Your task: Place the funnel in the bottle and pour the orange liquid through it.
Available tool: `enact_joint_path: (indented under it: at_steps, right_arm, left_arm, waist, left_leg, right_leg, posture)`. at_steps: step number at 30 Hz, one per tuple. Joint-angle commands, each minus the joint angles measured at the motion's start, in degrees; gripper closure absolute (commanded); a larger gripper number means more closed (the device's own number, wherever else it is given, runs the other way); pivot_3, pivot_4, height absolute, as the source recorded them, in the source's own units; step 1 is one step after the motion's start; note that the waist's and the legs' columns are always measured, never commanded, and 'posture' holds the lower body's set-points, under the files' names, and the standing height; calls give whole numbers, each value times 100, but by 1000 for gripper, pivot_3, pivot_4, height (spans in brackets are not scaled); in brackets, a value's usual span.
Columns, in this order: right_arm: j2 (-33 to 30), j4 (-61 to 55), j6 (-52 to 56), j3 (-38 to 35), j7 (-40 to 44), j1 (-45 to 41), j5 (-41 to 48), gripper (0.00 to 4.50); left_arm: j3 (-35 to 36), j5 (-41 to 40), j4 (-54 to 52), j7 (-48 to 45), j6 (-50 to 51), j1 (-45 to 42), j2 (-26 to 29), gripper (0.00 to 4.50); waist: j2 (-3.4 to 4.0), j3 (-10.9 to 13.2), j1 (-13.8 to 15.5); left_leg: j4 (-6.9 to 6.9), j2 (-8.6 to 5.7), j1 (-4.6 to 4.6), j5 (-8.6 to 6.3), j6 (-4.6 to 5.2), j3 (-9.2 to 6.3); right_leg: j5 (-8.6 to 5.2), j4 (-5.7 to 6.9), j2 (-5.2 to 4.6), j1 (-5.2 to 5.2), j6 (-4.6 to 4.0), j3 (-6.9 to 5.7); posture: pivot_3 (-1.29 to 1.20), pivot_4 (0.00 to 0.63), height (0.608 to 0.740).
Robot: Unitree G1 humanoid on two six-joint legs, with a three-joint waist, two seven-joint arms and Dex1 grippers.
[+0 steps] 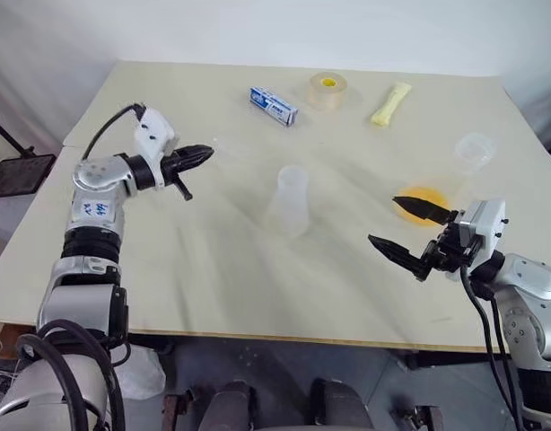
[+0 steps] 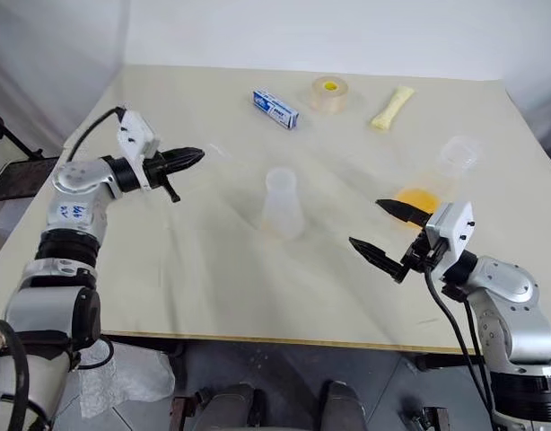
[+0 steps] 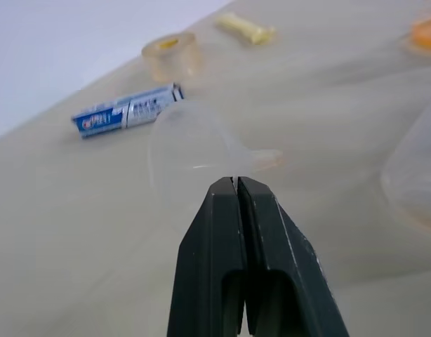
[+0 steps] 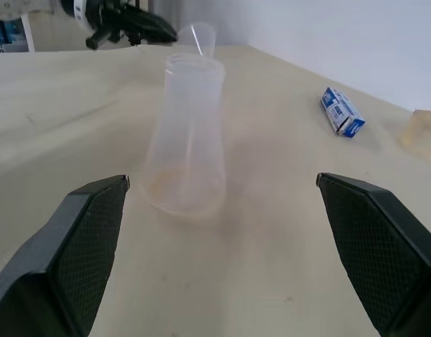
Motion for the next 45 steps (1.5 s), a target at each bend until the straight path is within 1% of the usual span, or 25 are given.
enact_joint_path:
  at_steps: [1, 3, 7, 11, 15, 21, 25, 32, 38, 45]
  right_arm:
    - [92, -141, -164, -141, -87, 20, 28, 0]
    - [111, -171, -177, -138, -102, 75, 25, 0]
    - [122, -150, -187, -129, -102, 73, 13, 0]
    - [129, -127, -198, -128, -106, 0, 31, 0]
    - [100, -342, -38, -176, -78, 68, 233, 0]
    - [96, -533, 25, -211, -110, 171, 312, 0]
    - [218, -603, -83, -163, -197, 304, 237, 0]
    - [359, -709, -216, -176, -337, 555, 149, 0]
    - [430, -725, -299, -138, -419, 625, 88, 0]
    - [476, -657, -368, -82, -459, 582, 18, 0]
  left_arm:
    - [260, -238, -287, -47, 45, -106, 217, 4456]
    - [357, -407, -402, -179, 71, -62, 181, 4456]
    - [328, -588, -483, -792, -395, -89, 117, 4456]
    - [285, -670, -377, -1237, -755, -445, 7, 4456]
    - [215, -767, -268, -1813, -1005, -834, -177, 4456]
    - [-6, -729, 122, -2631, -1218, -1391, -380, 4456]
    - [-259, -487, 446, -3027, -1676, -1615, -429, 4456]
    - [-556, -189, 976, -3431, -2255, -1975, -476, 4456]
    - [-821, 193, 1331, -3331, -2720, -2165, -545, 4456]
    - [-1067, 489, 1619, -3434, -2863, -2383, -649, 4456]
  waist:
    - [0, 0, -13]
    - [0, 0, -13]
    - [0, 0, 5]
    - [-2, 1, 6]
    - [-5, 3, 6]
    - [-4, 3, -7]
    - [-5, 3, -2]
    - [-6, 3, 4]
    - [-6, 3, 5]
    - [-7, 4, 7]
  left_leg:
    - [-1, 0, 1, 0, 0, 0]
    - [-2, 2, 3, 0, 0, 0]
    - [3, 0, 2, 0, 0, -5]
    - [3, 0, 2, 0, 0, -5]
    - [5, -1, -1, 0, 1, -4]
    - [2, 0, 2, 0, 1, 2]
    - [2, 0, 2, -1, 1, 5]
    - [2, -1, 0, -2, 3, 3]
    - [2, 0, 0, -2, 3, 3]
    - [2, 0, -1, -2, 3, 3]
  right_leg:
    - [0, 0, 0, 0, 0, 0]
    - [0, 4, 0, 0, 0, 0]
    - [0, 13, -2, 0, 0, 1]
    - [0, 13, -1, 0, 0, 0]
    - [0, 12, -1, 0, 0, 0]
    - [0, 11, 0, -1, 0, -1]
    - [0, 9, 0, -2, 0, 0]
    - [0, 9, 0, -2, 0, -1]
    - [0, 7, 0, -2, 0, -1]
    - [0, 7, 0, -2, 0, -1]
  posture:
    - [0, 150, 740]
    - [0, 150, 740]
    - [0, 150, 740]
    - [0, 150, 740]
    - [0, 150, 740]
    - [0, 150, 740]
    - [0, 150, 740]
    - [0, 150, 740]
    - [0, 150, 740]
    - [0, 150, 740]
